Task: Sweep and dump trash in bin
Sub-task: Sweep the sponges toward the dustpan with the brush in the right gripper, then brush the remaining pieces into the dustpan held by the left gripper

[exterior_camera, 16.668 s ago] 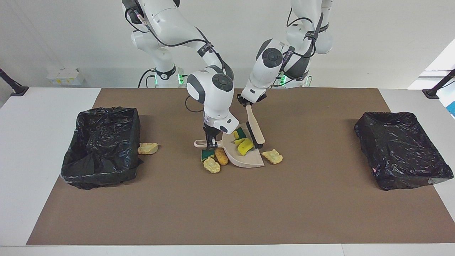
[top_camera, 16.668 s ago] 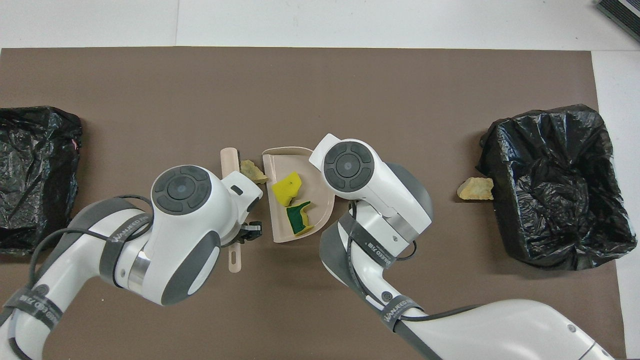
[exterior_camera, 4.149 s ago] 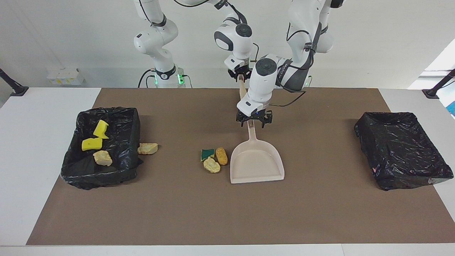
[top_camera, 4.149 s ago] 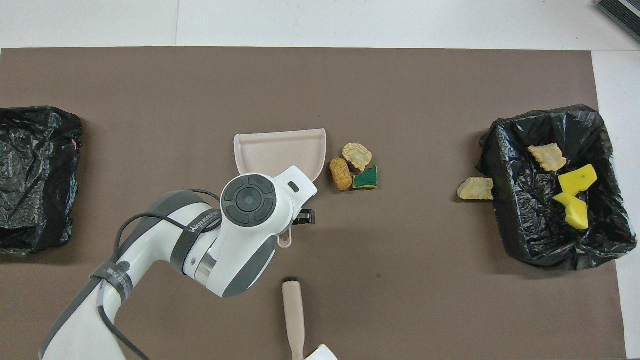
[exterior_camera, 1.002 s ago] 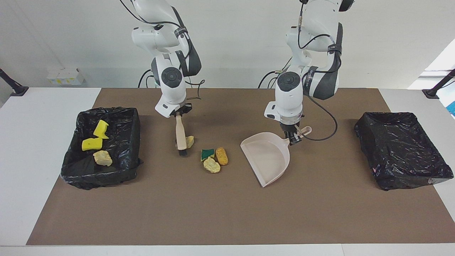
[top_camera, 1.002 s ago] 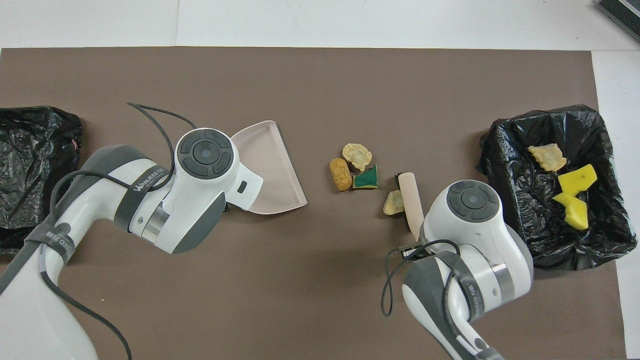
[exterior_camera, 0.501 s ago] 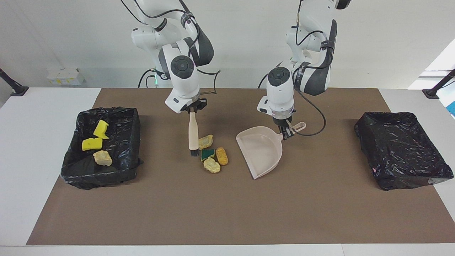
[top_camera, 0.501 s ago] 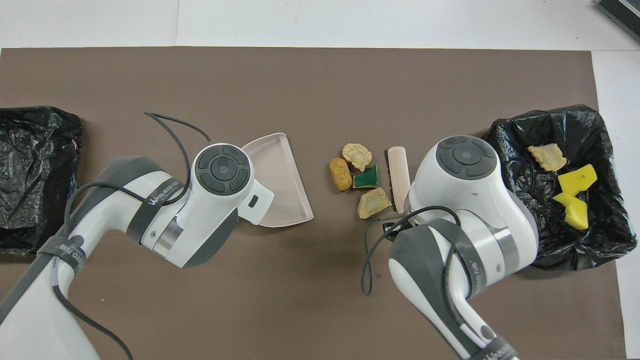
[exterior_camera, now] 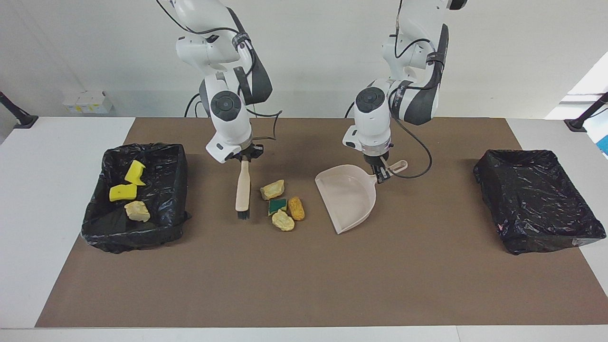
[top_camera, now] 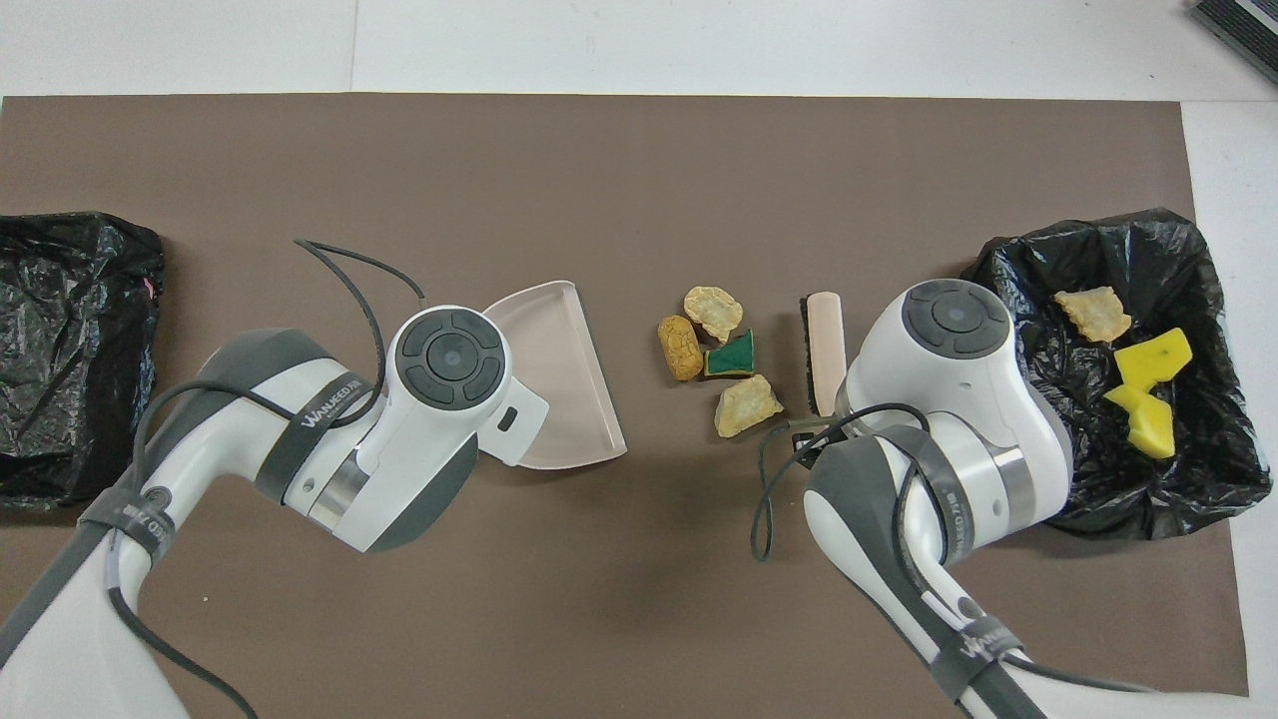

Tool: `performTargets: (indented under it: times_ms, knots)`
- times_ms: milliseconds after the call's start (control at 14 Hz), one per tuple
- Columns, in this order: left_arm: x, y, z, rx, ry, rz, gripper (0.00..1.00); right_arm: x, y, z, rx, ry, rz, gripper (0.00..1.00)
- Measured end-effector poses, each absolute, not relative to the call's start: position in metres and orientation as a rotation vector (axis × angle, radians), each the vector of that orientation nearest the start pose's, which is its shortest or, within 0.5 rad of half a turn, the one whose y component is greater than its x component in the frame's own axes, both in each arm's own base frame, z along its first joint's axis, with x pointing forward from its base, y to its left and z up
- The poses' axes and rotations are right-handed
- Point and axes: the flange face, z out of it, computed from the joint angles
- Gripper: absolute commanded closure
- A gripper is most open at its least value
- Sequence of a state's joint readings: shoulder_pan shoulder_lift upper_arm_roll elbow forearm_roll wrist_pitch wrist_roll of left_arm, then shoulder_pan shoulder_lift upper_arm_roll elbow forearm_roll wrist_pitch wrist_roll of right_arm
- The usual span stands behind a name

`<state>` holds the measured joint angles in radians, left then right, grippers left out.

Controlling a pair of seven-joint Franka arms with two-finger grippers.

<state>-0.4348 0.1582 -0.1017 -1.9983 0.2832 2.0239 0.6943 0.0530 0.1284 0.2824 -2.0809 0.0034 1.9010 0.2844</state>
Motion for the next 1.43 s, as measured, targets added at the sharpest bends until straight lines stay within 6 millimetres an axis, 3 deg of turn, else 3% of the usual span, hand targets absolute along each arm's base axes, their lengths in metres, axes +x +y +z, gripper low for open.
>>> performTargets:
  times_ms: [215, 429, 715, 1073, 1431]
  knots:
    - [0.500, -0.277, 0.373, -2.255, 1.847, 0.217, 1.00, 0.501, 0.194, 0.320, -3.166, -0.167, 0.504, 1.00]
    - [0.499, -0.277, 0.373, -2.253, 1.849, 0.218, 1.00, 0.502, 0.220, 0.326, -3.160, -0.233, 0.474, 1.00]
    - [0.496, -0.275, 0.370, -2.249, 1.854, 0.233, 1.00, 0.504, 0.246, 0.337, -3.125, -0.180, 0.448, 1.00]
    - [0.490, -0.271, 0.368, -2.247, 1.853, 0.259, 1.00, 0.510, 0.317, 0.335, -3.106, -0.087, 0.428, 1.00]
    - [0.486, -0.265, 0.366, -2.250, 1.845, 0.283, 1.00, 0.507, 0.376, 0.331, -3.026, -0.074, 0.368, 1.00]
